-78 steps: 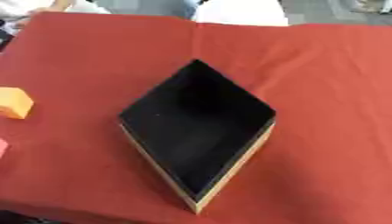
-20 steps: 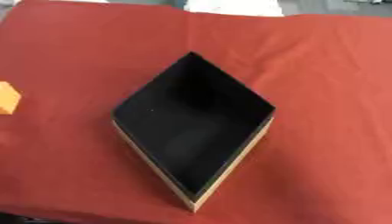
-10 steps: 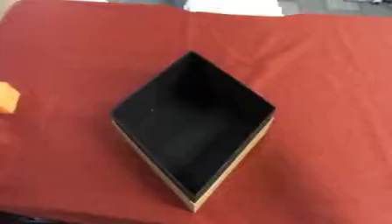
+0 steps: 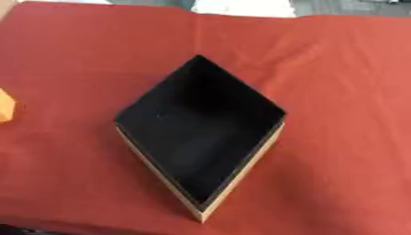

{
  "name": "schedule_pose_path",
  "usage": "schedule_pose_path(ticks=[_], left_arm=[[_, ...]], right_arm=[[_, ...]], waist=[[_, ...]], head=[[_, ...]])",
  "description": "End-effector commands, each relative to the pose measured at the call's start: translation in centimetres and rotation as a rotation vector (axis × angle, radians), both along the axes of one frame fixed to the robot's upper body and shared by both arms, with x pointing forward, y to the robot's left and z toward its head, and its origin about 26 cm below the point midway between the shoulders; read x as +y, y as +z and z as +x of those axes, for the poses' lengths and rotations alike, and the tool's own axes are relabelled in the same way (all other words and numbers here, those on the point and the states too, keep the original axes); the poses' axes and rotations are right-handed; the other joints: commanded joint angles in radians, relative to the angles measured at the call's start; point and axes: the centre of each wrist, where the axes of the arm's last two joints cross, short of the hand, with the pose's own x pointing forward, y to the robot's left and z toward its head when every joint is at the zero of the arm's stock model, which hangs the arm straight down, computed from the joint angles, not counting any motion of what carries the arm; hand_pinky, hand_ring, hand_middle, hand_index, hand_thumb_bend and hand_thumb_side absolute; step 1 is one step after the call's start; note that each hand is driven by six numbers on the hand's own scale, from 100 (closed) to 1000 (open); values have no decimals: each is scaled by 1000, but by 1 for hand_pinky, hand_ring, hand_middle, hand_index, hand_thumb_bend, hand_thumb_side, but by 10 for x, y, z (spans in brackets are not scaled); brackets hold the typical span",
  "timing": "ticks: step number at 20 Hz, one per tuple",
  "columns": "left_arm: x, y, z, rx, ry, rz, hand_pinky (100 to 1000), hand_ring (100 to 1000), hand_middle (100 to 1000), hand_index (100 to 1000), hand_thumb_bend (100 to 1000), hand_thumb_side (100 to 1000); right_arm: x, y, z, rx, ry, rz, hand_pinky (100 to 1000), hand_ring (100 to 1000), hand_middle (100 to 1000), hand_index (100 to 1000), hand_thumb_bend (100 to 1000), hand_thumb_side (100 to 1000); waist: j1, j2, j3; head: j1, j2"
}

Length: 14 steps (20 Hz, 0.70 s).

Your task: Pick up objects on the table and place them in the box.

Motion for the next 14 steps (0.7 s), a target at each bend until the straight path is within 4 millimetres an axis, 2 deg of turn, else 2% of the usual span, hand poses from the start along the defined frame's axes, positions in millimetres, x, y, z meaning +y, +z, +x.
schedule_pose_path(ticks=[1,6,14], left_arm=[[5,10,-1,-1,16,26,662,752,746,878,821,345],[11,2,1,29,43,-7,628,719,726,862,774,337],[20,-14,9,53,70,-60,624,740,776,897,730,325]], right_arm=[[-2,8,-4,-34,-5,-8,814,704,653,812,100,678],[-1,8,-4,-32,-2,-4,814,703,652,812,100,678],[-1,9,-4,-31,4,3,815,702,650,812,100,677]], waist=[[2,-15,3],[-1,-9,1],[-6,-1,-11]], head=[[-2,5],[3,5],[10,5]])
